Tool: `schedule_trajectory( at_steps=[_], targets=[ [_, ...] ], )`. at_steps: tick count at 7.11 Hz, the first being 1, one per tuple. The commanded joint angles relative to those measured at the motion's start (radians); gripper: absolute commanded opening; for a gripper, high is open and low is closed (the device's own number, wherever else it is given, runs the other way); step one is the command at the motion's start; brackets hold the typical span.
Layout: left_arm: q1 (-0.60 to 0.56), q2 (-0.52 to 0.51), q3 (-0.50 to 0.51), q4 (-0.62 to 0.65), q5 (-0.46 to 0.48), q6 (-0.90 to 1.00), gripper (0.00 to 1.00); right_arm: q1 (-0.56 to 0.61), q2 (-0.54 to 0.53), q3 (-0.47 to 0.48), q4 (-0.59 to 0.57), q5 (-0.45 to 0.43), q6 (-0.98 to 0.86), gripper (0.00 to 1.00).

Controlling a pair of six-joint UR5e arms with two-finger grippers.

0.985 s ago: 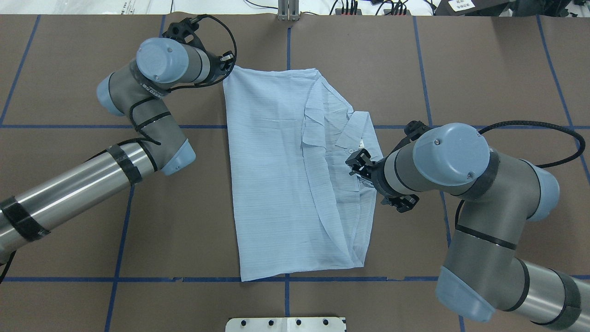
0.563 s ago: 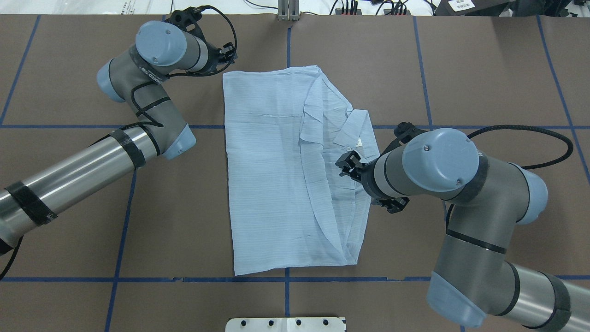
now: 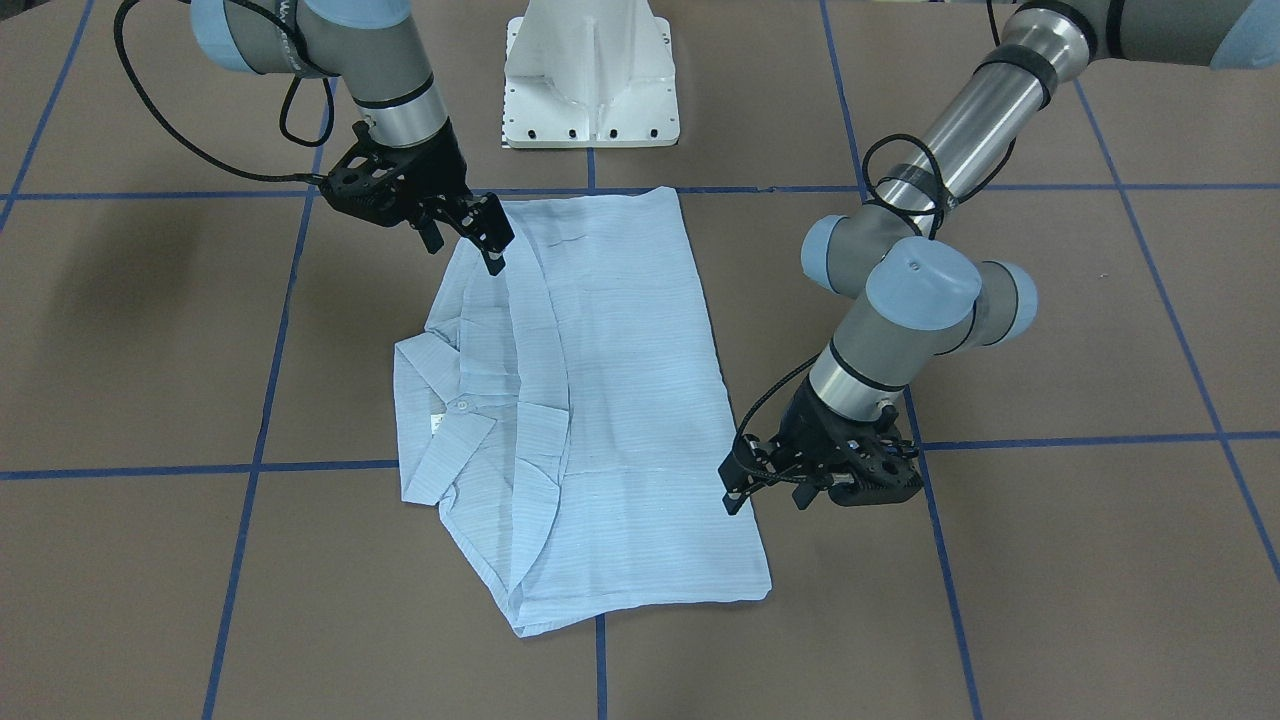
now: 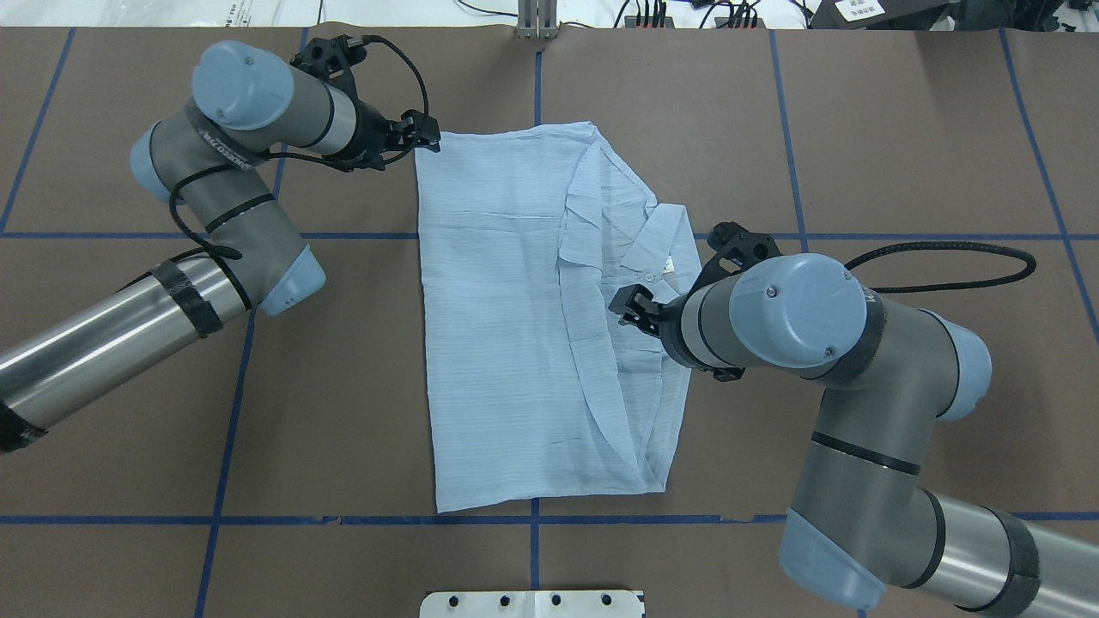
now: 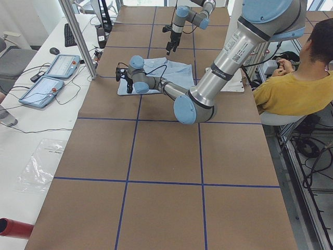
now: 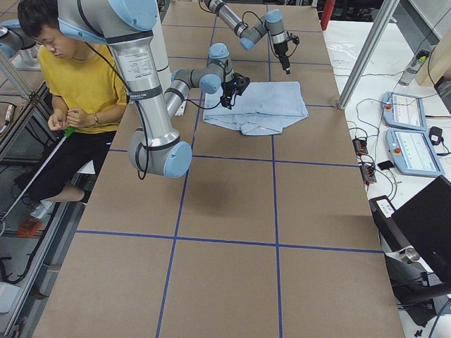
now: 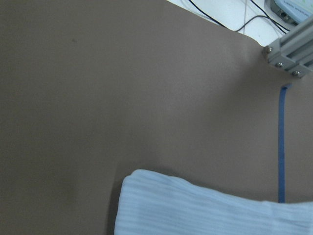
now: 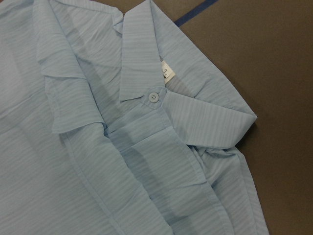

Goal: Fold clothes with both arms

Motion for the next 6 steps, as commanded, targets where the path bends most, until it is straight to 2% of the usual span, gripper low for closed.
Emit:
schedule_trajectory(
  at_steps=[1,2,4,5,6],
  targets=[
    [-0.011,0.170,-0.254,0.069,-0.018,0.058,0.95,-0.021,-0.015,0.005,-0.040,0.006,-0.301,1.00],
    [-0.011,0.218,-0.354,0.122,-0.060,0.154,0.98,-0.074,0.000,0.004,-0.101,0.009,-0.427,1.00],
    [-0.011,0.226,-0.338,0.134,-0.055,0.196,0.99,-0.152,0.005,0.015,-0.226,-0.023,-0.725,1.00],
    [-0.007,0.246,-0.338,0.133,-0.053,0.190,0.99,-0.156,0.049,0.018,-0.304,-0.028,-0.844,1.00],
    [-0.007,0.247,-0.340,0.133,-0.052,0.181,0.99,-0.157,0.088,-0.016,-0.331,-0.026,-0.897,1.00]
  ],
)
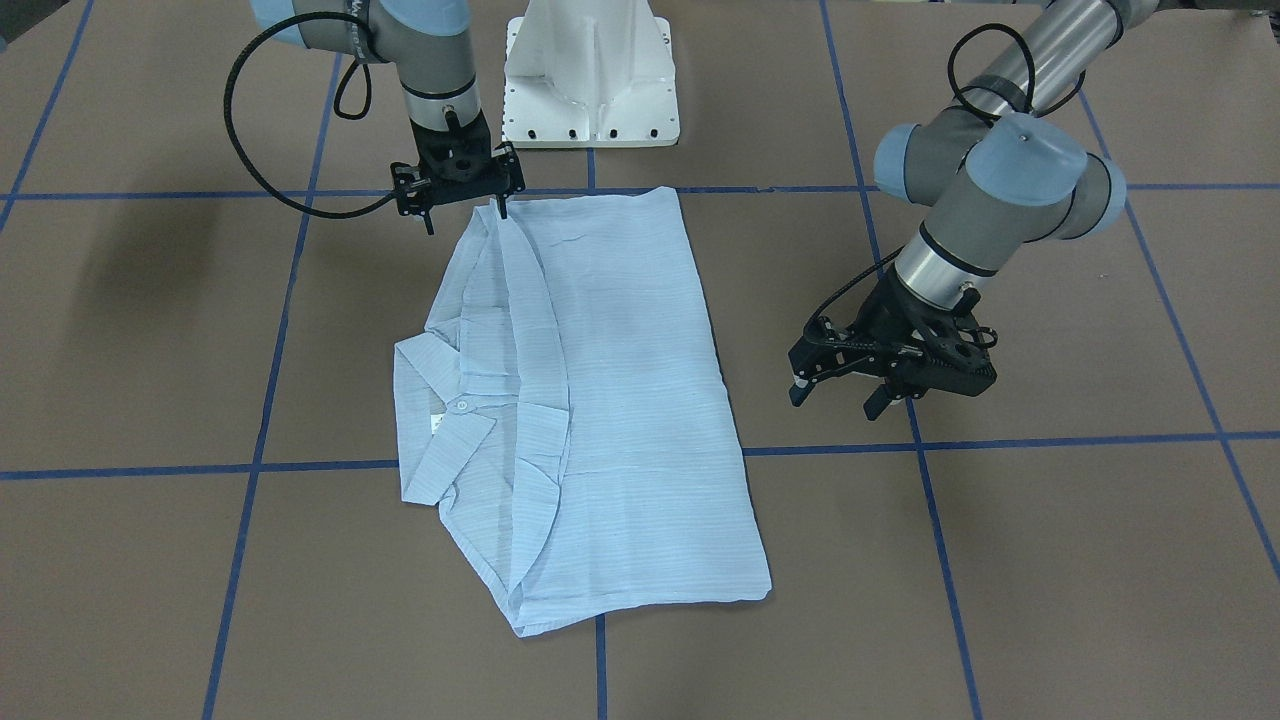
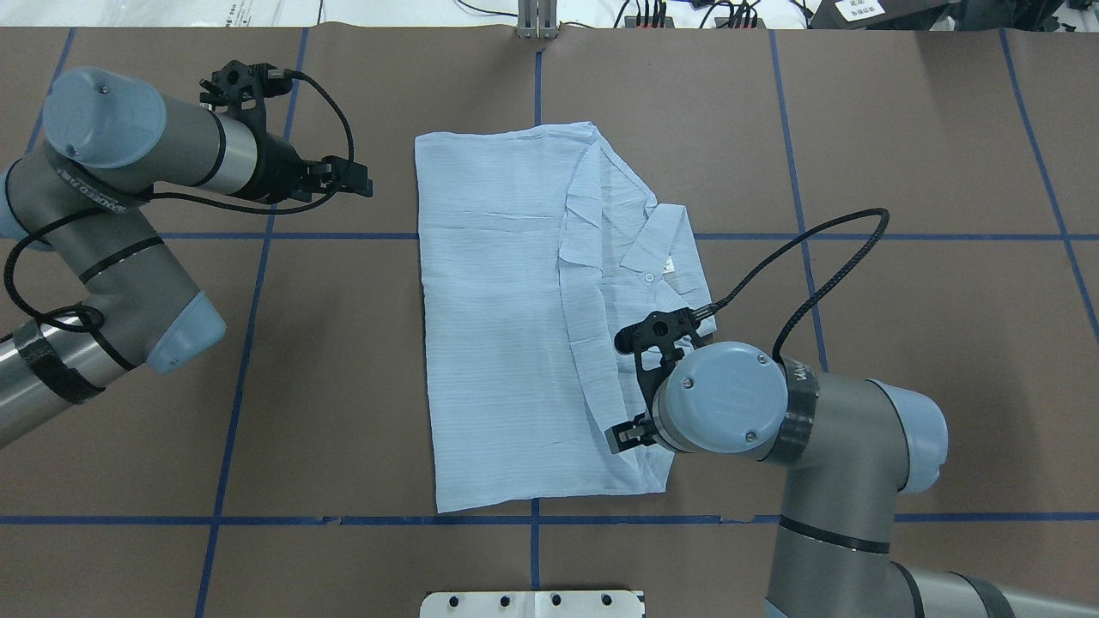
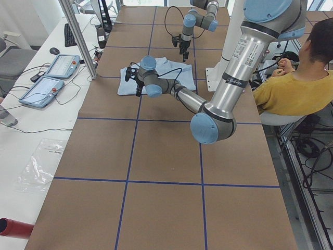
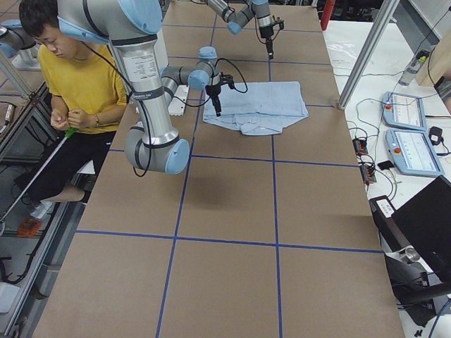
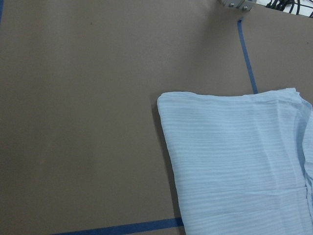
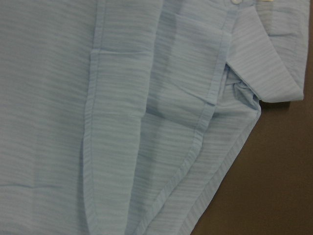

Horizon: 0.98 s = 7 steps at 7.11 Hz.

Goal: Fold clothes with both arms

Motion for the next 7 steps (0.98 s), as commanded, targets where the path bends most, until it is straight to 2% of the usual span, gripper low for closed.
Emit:
schedule_trajectory(
  at_steps=[1,4,7],
  targets=[
    [0.003,0.009,-0.001,0.001,0.025,-0.008,0.99,-0.011,0.094,-0.074,-0.057,-0.002,-0.115,1.00],
    [0.008,0.006,-0.003,0.001,0.028,-0.042,0.99,-0.012,0.113,-0.157,-0.045,-0.008,-0.122,1.00],
    [0.009,0.006,-0.014,0.001,0.031,-0.069,0.99,-0.017,0.122,-0.162,-0.045,-0.007,-0.119,1.00]
  ],
)
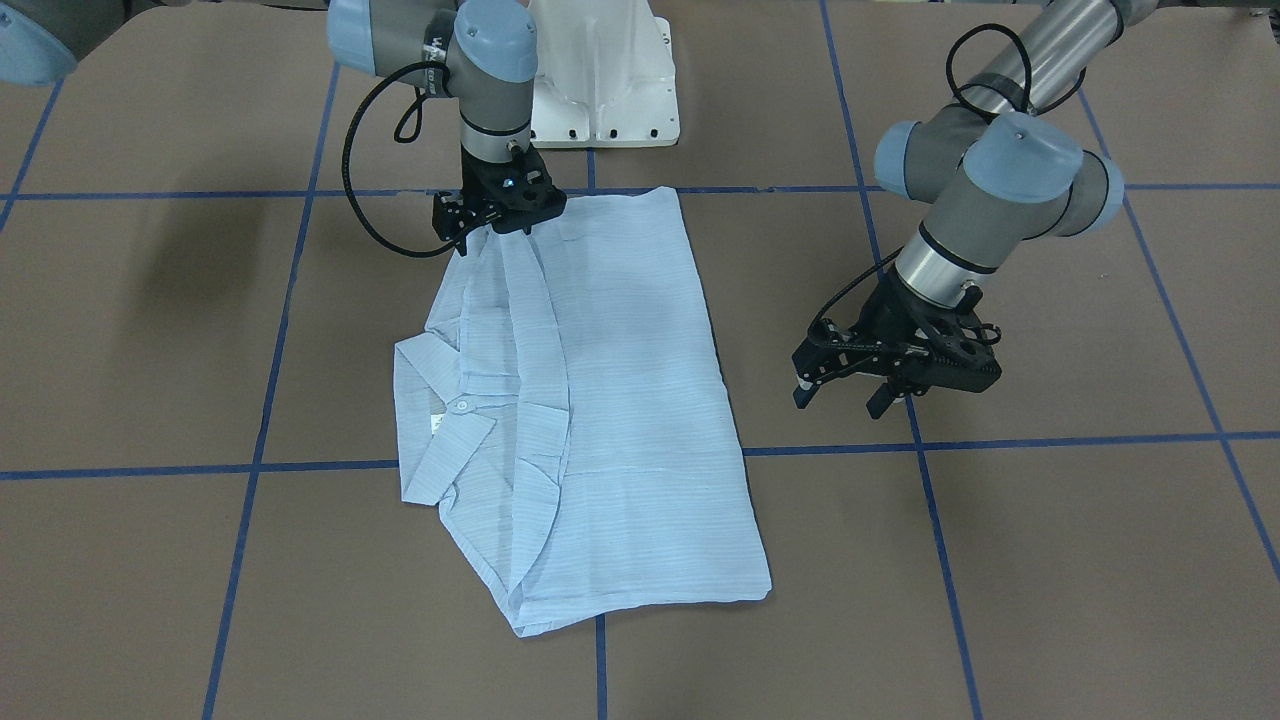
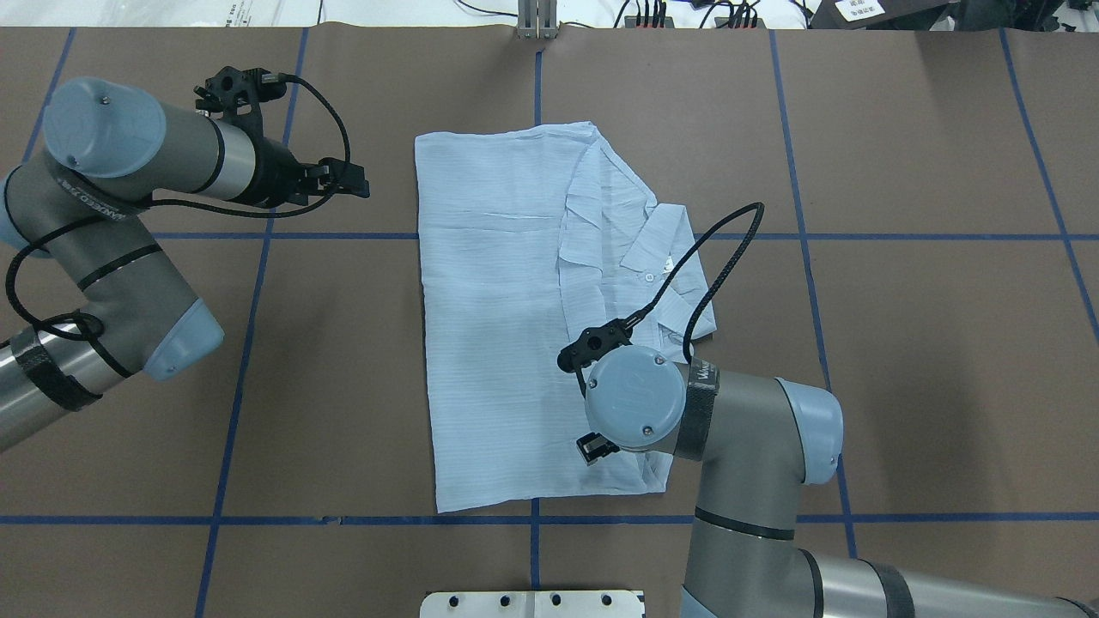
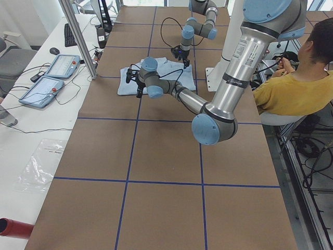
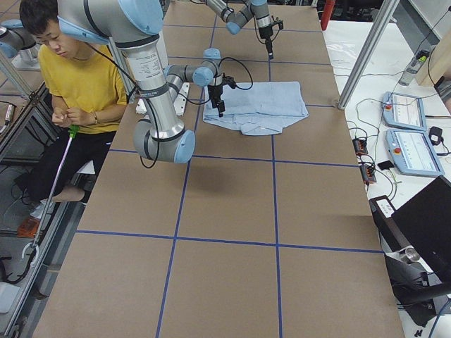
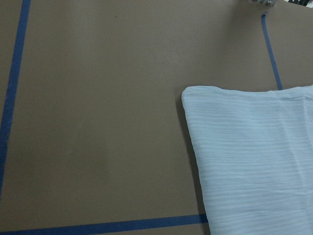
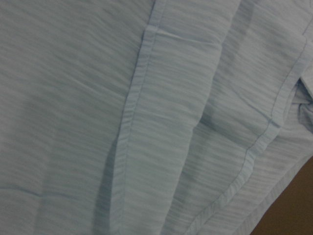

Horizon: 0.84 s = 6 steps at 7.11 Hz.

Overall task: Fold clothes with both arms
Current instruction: 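Move the right gripper to the shirt corner nearest the robot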

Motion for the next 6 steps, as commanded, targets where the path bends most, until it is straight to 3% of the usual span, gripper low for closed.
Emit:
schedule_trajectory(
  at_steps=[1,6],
  targets=[
    [0.007,-0.002,-0.008,0.000,0.001,-0.037,0.99,-0.005,0.021,-0.017,-0.001,-0.004,0.004,1.00],
    [0.016,-0.005,-0.012,-0.003,0.001,-0.059,0.99,0.047,-0.033,-0.008,0.000,0.005,-0.095,1.00]
  ],
)
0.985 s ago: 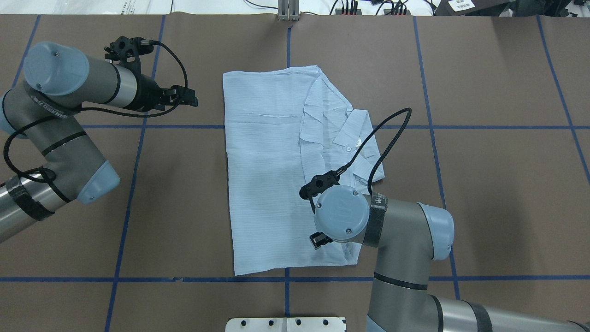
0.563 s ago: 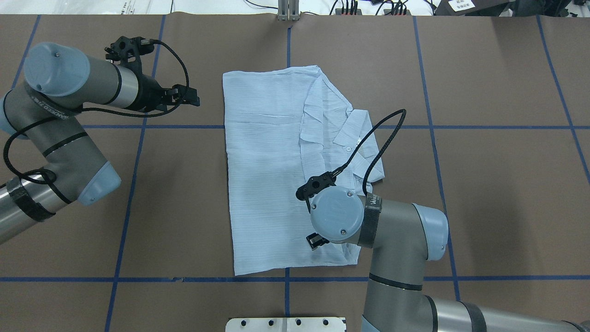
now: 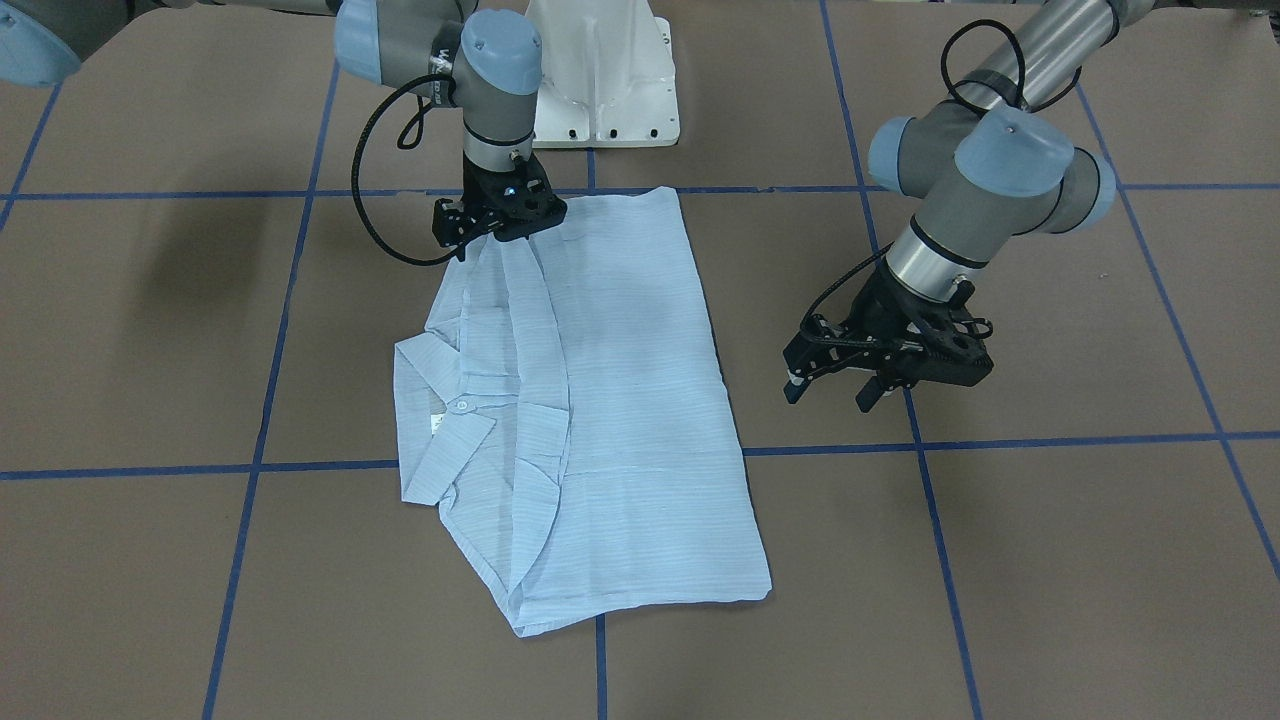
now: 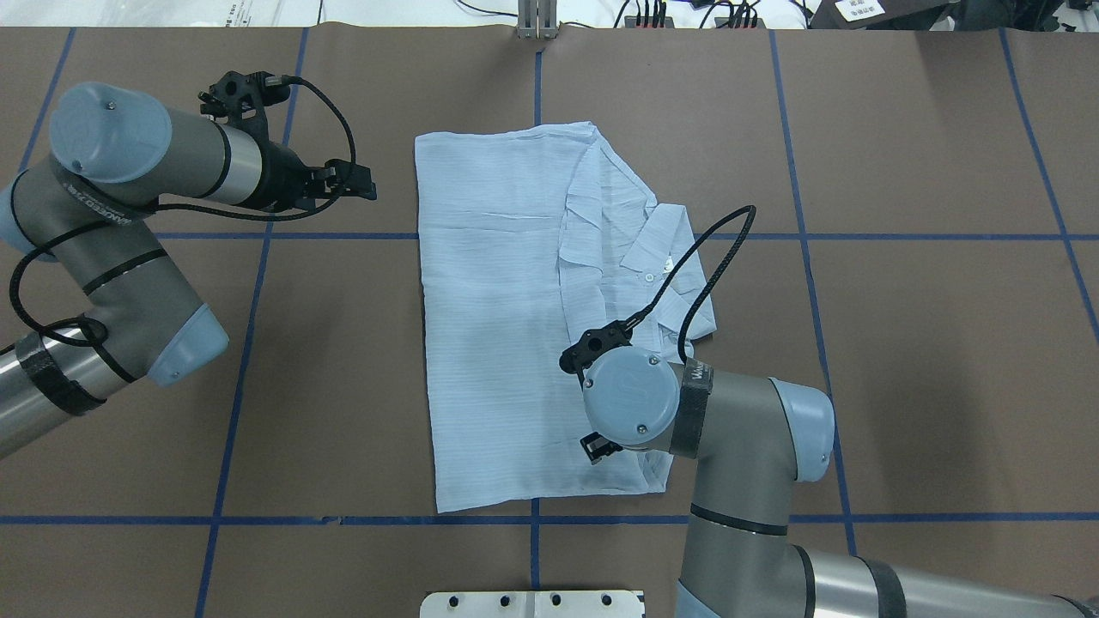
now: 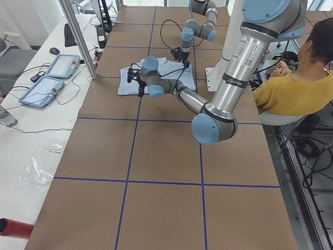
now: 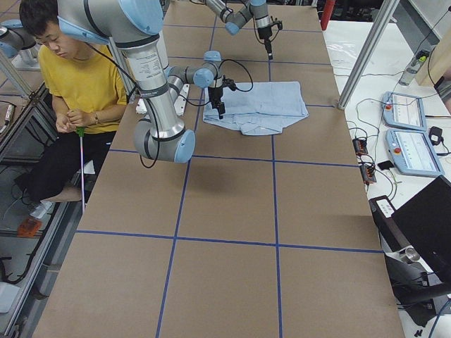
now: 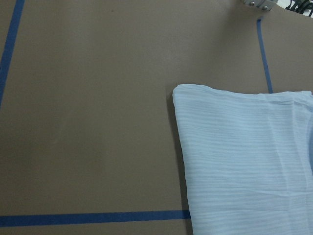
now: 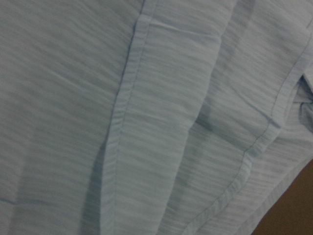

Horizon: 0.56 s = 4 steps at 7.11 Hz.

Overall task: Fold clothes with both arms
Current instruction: 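Move the right gripper to the shirt corner nearest the robot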

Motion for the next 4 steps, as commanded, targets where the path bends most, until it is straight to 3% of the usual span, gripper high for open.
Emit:
schedule_trajectory(
  at_steps=[1,3,4],
  targets=[
    [0.004,-0.002,-0.016,0.003,0.002,-0.032,0.99,0.067,-0.070,0.031,0.000,0.011,-0.098,1.00],
    [0.013,-0.003,-0.017,0.003,0.002,-0.043,0.99,0.102,-0.235,0.131,0.000,0.013,-0.161,1.00],
    [0.013,-0.002,-0.016,0.000,0.002,-0.043,0.99,0.112,-0.265,0.164,0.000,0.014,-0.163,1.00]
  ],
)
